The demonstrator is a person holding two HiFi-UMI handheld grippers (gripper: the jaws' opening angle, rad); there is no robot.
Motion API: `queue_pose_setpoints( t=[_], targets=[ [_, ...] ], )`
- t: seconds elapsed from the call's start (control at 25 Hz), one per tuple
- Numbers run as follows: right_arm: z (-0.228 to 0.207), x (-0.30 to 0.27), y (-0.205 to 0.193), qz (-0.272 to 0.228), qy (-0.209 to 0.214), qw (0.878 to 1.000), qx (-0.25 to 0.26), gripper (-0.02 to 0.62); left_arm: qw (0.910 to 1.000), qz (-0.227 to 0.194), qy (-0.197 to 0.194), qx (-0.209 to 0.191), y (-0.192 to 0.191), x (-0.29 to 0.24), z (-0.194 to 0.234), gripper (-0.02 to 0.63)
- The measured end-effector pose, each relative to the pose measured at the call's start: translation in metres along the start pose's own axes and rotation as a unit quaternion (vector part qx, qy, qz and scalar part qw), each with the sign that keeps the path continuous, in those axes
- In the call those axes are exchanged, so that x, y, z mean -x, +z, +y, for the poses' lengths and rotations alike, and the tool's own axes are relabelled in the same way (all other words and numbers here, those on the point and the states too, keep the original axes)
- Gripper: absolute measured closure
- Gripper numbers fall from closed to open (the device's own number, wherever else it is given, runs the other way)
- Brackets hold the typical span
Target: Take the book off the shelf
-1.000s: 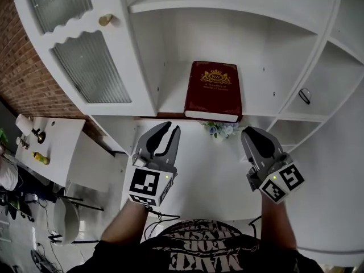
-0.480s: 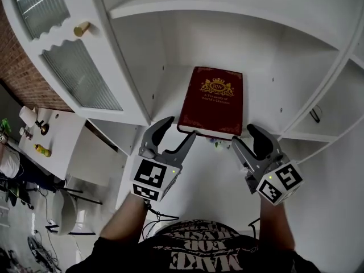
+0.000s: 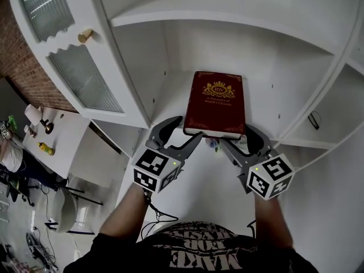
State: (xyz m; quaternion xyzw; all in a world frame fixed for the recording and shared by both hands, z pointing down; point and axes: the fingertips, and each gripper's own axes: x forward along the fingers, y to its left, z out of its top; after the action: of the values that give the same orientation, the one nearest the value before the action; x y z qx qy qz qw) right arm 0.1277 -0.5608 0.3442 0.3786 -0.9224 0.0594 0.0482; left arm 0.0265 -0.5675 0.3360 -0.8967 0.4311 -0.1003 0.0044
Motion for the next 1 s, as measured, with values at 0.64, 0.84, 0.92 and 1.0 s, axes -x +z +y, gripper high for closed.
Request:
queue_pose_setpoints(
  t=[0.64, 0.84, 0.92, 1.0],
  targets=[
    [0.039, 0.04, -0.003, -0.066, 0.092, 0.988, -0.101, 0.192, 0.998, -0.053, -0.021, 0.026, -0.012, 0.036, -0.038, 0.313],
    [0.024, 0.039, -0.012, -0.089, 0.057, 0.978, -0.182, 0.271, 0.9987, -0.047, -0.003, -0.021, -0.029, 0.034, -0.041, 0.316],
    [0.015, 0.037, -0.018, -0.088, 0.029, 0.977, -0.194, 0.35, 0.9981, -0.043, 0.006, -0.044, -0.034, 0.033, -0.042, 0.317],
    [0.015, 0.038, -0.022, -0.082, 0.016, 0.98, -0.183, 0.385, 0.9978, -0.037, 0.012, -0.054, -0.039, 0.035, -0.045, 0.317]
  ],
)
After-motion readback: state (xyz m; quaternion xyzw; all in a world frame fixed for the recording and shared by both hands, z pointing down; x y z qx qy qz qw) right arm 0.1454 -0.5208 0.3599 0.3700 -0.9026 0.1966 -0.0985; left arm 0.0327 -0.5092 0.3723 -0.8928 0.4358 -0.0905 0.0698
